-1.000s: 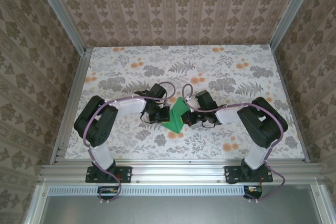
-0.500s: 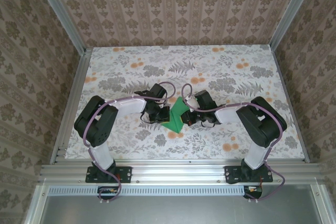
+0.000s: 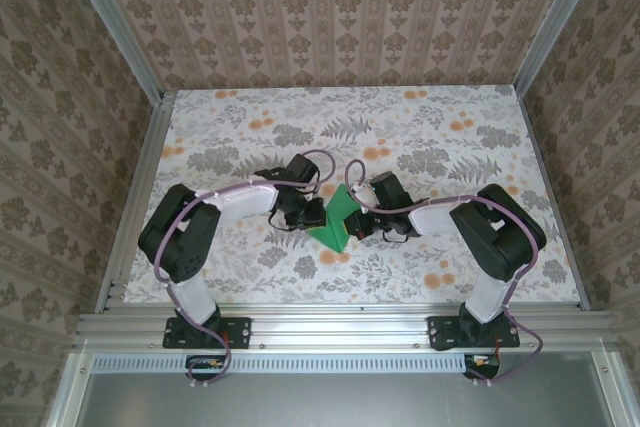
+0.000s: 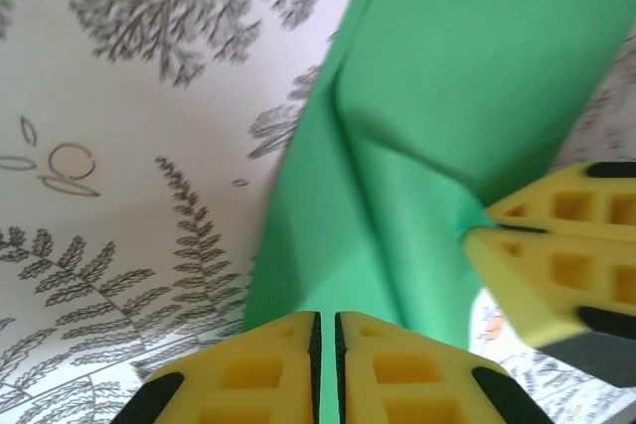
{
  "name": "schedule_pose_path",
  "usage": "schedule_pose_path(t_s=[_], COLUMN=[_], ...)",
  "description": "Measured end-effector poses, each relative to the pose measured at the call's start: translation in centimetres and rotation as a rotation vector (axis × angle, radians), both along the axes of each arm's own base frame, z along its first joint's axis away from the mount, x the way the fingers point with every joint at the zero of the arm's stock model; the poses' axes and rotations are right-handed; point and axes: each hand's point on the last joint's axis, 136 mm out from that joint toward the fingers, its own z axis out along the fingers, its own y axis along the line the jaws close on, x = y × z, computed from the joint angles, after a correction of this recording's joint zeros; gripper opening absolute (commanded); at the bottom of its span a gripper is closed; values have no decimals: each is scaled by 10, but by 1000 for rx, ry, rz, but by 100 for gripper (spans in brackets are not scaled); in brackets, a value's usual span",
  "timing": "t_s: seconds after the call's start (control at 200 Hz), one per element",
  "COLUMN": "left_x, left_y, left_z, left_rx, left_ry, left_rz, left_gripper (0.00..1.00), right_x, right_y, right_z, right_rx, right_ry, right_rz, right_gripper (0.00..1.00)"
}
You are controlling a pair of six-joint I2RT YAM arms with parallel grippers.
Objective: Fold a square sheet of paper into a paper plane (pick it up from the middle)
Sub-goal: Fold the triangle a second time at the center of the table.
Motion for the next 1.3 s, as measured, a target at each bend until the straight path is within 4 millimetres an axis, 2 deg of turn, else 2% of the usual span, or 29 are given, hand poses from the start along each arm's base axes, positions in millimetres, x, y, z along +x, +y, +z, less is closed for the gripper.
schedule_pose_path(t_s=[0.12, 0.405, 1.07, 1.3], left_x=[9, 20, 16, 19], left_y=[-11, -29, -29, -29], left_z=[12, 22, -21, -22], left_rx=[-54, -154, -123, -137], left_ry=[-26, -38, 32, 29], left_rz=[18, 48, 71, 78], left_gripper=[10, 10, 10, 9], right_x=[0, 0, 0, 0], right_y=[0, 0, 0, 0], right_z=[0, 0, 0, 0], right_rx=[0, 0, 1, 3], right_ry=[0, 0, 3, 2], right_rz=[0, 0, -3, -3], right_gripper=[4, 4, 4, 5])
